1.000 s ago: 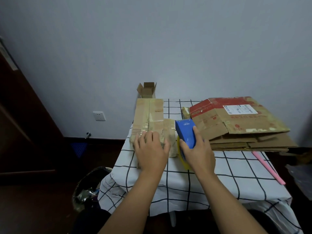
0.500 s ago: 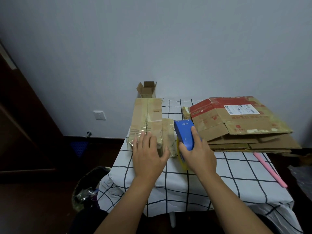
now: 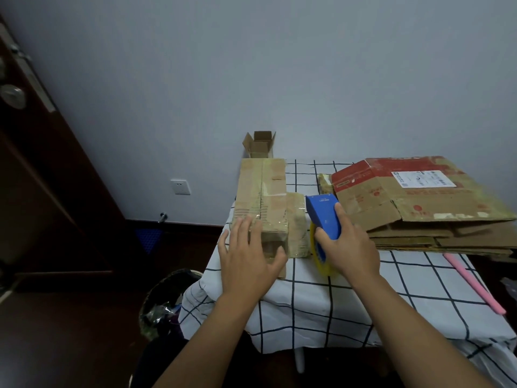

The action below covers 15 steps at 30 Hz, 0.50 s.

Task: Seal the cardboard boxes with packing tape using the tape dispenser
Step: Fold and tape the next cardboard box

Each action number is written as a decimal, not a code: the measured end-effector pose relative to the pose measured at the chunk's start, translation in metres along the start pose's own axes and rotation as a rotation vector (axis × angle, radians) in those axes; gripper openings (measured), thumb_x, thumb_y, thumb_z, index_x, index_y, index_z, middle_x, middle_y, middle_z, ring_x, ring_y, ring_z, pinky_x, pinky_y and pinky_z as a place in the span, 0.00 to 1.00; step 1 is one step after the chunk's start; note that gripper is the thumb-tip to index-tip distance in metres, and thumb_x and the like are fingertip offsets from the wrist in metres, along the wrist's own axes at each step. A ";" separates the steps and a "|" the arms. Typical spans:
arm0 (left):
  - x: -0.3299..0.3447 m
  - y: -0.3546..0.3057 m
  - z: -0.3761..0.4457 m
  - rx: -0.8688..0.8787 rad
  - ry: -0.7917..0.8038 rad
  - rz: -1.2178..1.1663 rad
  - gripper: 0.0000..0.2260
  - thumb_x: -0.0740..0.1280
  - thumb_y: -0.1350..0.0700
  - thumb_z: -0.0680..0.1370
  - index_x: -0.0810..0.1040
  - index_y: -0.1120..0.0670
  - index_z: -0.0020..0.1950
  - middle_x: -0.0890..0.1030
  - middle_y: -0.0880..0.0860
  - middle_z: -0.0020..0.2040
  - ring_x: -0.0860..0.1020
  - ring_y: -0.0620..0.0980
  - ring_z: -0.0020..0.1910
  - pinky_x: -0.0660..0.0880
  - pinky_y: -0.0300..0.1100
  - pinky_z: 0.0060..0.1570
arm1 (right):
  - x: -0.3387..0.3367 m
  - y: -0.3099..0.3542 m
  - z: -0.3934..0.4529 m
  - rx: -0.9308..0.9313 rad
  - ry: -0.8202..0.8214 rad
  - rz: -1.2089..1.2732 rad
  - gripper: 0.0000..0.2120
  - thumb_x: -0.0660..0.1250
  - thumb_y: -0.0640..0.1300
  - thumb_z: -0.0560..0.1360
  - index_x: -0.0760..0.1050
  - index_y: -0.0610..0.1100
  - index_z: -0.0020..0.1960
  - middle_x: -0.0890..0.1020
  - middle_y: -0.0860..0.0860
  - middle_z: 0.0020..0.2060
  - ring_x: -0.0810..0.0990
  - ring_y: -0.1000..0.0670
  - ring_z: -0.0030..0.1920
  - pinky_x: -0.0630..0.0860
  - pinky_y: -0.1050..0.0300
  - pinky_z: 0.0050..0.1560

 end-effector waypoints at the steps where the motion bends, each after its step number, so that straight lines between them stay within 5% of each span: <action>1: 0.000 0.002 -0.001 -0.009 0.006 0.000 0.28 0.61 0.39 0.72 0.74 0.53 0.66 0.73 0.54 0.70 0.67 0.54 0.73 0.53 0.54 0.71 | 0.000 0.000 0.000 0.000 -0.001 -0.002 0.35 0.59 0.64 0.75 0.51 0.62 0.79 0.74 0.48 0.48 0.75 0.43 0.45 0.69 0.51 0.39; 15: 0.005 0.012 -0.002 -0.097 0.048 -0.162 0.28 0.60 0.42 0.72 0.74 0.52 0.69 0.71 0.50 0.73 0.64 0.63 0.72 0.64 0.63 0.68 | -0.001 0.002 -0.002 -0.007 0.006 0.007 0.35 0.59 0.64 0.75 0.51 0.62 0.79 0.73 0.47 0.48 0.75 0.43 0.46 0.70 0.51 0.40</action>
Point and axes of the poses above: each hand's wrist, its own z-axis towards the middle knuckle, its own x-axis out of the palm, y = z × x, the point moved 8 cm from there along z, towards the middle knuckle
